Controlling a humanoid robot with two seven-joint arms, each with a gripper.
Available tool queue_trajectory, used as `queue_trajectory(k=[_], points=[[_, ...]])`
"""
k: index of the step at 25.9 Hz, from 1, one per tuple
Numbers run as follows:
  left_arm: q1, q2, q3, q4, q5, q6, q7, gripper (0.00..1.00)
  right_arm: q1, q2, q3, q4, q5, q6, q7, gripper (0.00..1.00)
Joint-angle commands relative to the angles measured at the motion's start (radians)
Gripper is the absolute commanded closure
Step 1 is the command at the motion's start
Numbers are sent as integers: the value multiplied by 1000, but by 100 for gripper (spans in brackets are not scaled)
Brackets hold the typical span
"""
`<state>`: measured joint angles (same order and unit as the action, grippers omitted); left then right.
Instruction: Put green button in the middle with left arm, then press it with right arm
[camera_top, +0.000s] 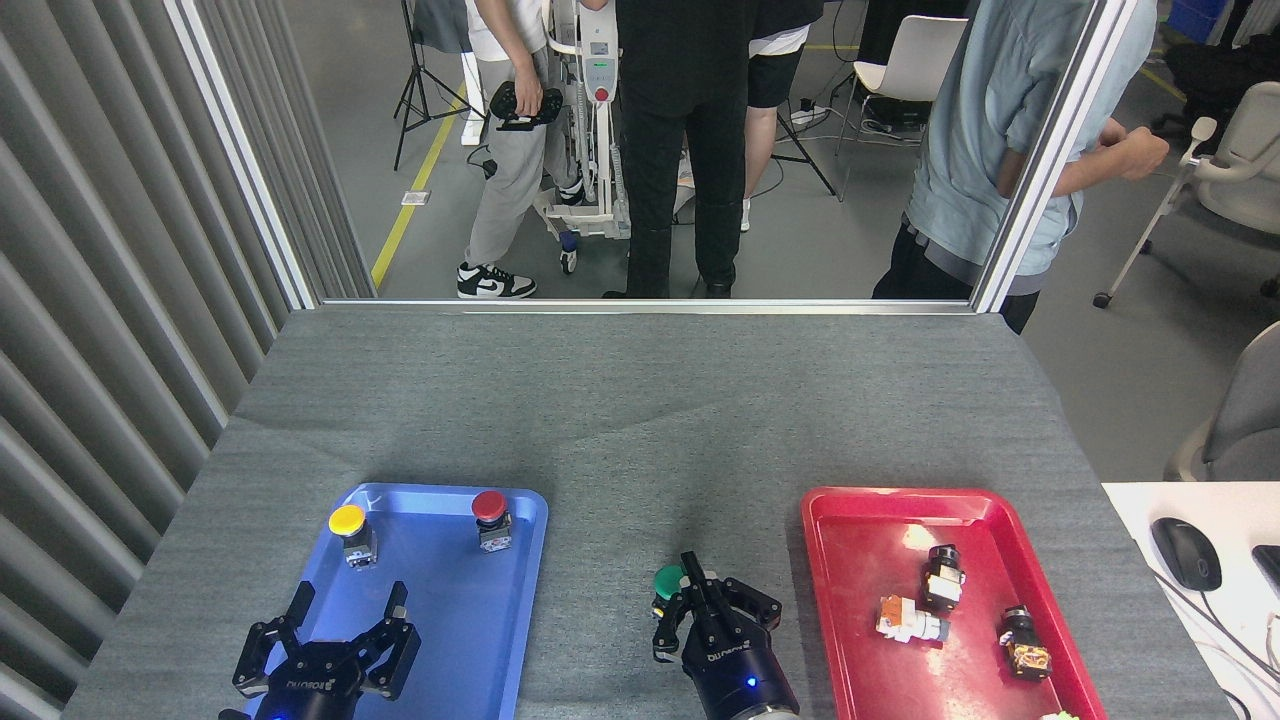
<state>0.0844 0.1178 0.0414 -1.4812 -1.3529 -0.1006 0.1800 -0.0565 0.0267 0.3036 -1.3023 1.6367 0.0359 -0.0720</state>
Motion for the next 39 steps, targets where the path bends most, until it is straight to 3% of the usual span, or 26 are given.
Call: queue_trajectory(k=[1, 6, 13, 25, 27, 28, 30, 32, 39], points=[[0, 0, 0, 2, 0, -1, 1, 0, -6, 7, 5, 41, 0, 2, 9, 100], [0, 2, 0, 12, -2, -2, 1, 0, -8, 15, 3, 106, -3, 2, 9, 100], [3, 2, 0, 10, -2, -2, 1, 0, -8, 19, 0, 106, -5, 2, 8, 100], [3, 2, 0, 10, -2, -2, 0, 0, 32, 10, -46, -107, -17, 47, -34, 98], [3, 2, 0, 9, -2, -2, 0, 0, 64, 6, -78, -137, -17, 42, -32, 81], [3, 2, 0, 9, -2, -2, 0, 0, 81, 2, -95, -149, -17, 41, -32, 67], [3, 2, 0, 10, -2, -2, 0, 0, 121, -19, -136, -183, -18, 41, -32, 25], [3, 2, 0, 10, 0, -2, 0, 0, 156, -45, -182, -222, -21, 39, -37, 3], [1, 2, 0, 7, -2, -2, 0, 0, 228, -83, -253, -295, -69, -13, -40, 0]])
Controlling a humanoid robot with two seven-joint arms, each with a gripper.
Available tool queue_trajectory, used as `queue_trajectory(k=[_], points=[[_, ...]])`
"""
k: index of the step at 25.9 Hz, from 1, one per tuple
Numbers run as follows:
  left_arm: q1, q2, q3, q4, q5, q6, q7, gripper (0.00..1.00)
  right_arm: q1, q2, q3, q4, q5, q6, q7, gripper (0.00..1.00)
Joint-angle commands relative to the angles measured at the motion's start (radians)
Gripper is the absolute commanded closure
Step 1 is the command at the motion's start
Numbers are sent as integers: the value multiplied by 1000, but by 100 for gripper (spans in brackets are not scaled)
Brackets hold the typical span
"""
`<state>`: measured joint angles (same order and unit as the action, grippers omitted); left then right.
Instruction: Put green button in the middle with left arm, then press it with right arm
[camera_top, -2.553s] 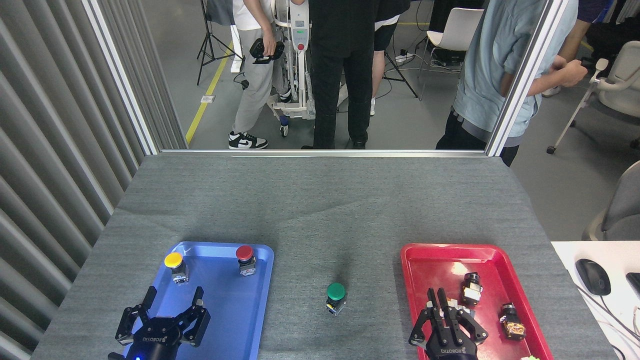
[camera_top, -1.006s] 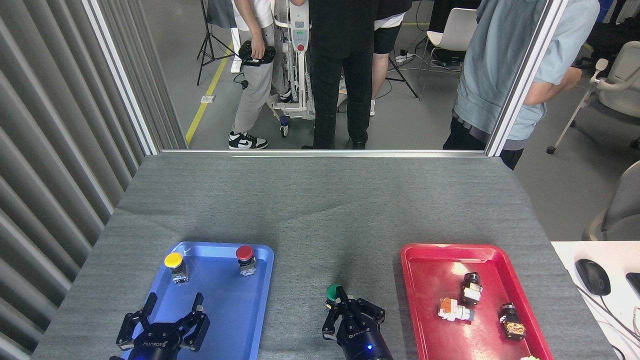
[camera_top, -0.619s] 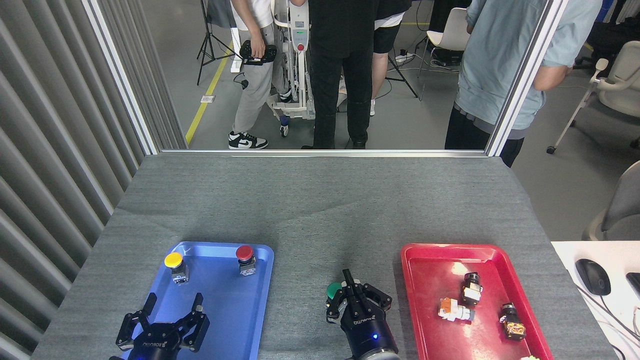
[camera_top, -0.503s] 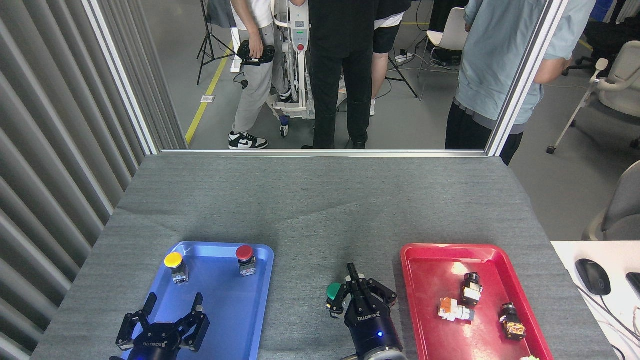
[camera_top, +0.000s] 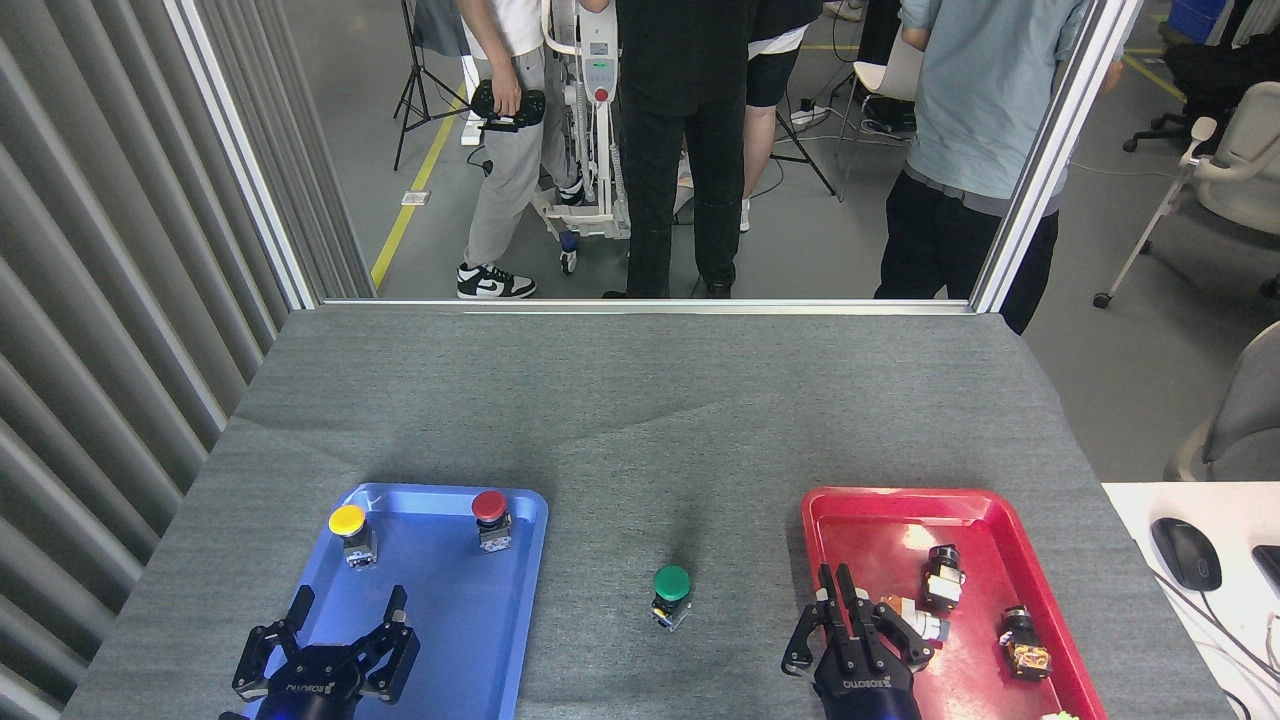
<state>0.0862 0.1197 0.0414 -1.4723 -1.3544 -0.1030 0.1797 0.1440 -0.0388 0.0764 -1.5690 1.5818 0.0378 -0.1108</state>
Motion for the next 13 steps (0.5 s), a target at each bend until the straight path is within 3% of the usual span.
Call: queue_trajectory(k=[1, 13], points=[[0, 0, 0, 0, 0, 0, 0, 0, 36, -21, -27, -34, -14, -15, -1, 0], [0, -2, 0, -2, 0, 0, 0, 0, 57, -30, -30, -55, -14, -13, -6, 0]])
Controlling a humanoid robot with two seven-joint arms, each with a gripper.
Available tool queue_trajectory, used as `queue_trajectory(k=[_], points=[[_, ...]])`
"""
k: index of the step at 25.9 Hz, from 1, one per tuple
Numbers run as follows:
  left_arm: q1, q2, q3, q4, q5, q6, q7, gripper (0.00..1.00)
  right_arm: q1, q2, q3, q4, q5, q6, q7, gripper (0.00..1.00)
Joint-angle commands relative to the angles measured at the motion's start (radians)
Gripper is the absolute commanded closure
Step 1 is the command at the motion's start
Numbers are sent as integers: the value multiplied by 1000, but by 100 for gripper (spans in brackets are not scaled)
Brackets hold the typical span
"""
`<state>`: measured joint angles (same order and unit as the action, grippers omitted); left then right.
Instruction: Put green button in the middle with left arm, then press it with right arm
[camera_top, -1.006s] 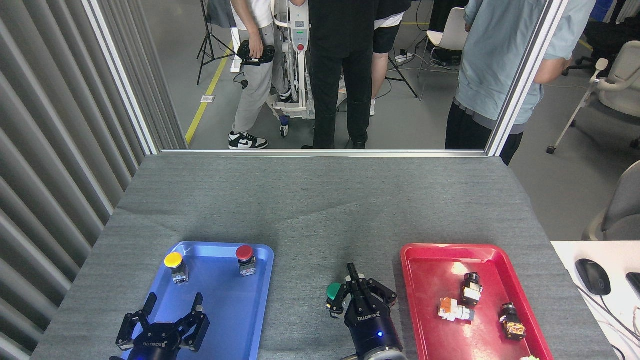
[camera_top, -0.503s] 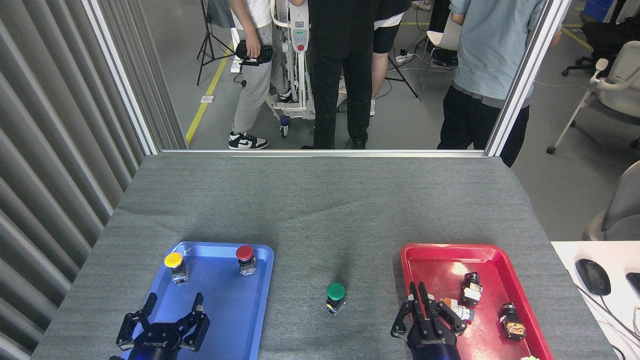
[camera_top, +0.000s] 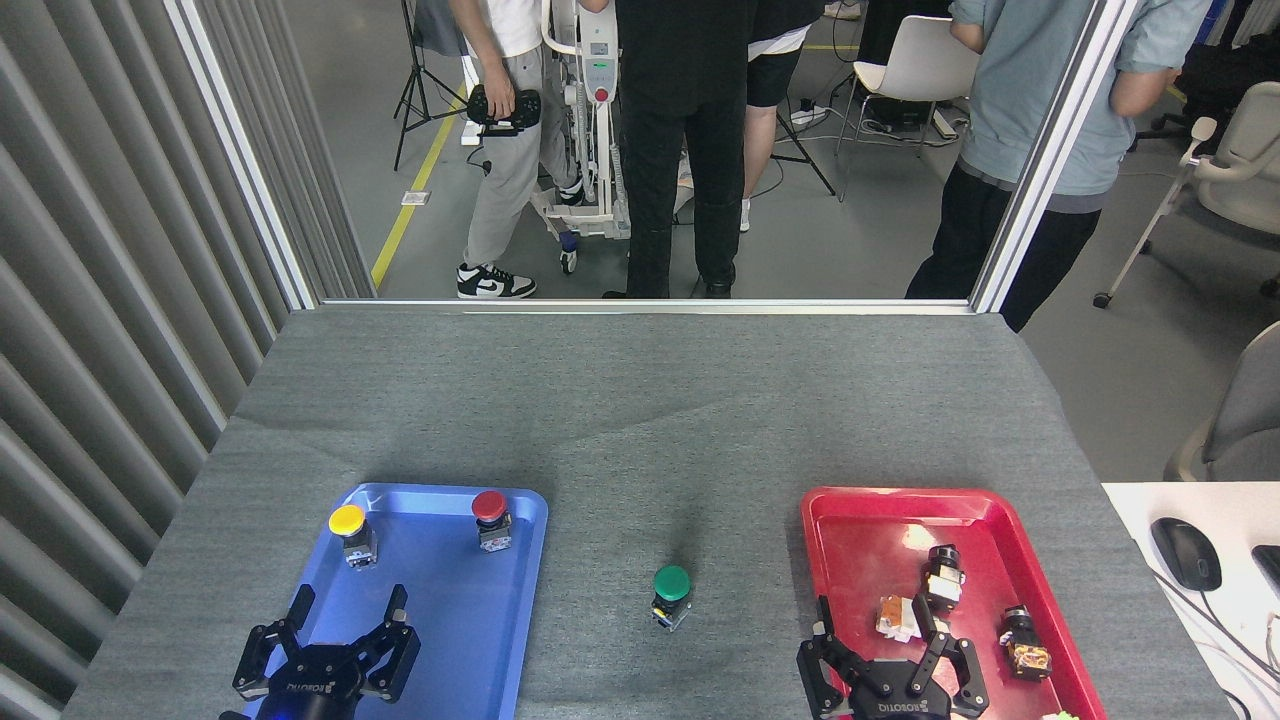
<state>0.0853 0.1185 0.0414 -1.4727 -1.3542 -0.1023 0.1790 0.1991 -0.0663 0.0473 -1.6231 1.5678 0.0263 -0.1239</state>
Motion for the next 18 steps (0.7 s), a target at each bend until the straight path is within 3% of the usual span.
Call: queue_trajectory(k=[1, 18], points=[[1, 0, 0, -1, 0, -1, 1, 0, 2, -3, -1, -1, 0, -2, 7, 0], [-1, -2, 0, -4, 0, -1, -4, 0, 2, -4, 0, -3, -5, -2, 9, 0]])
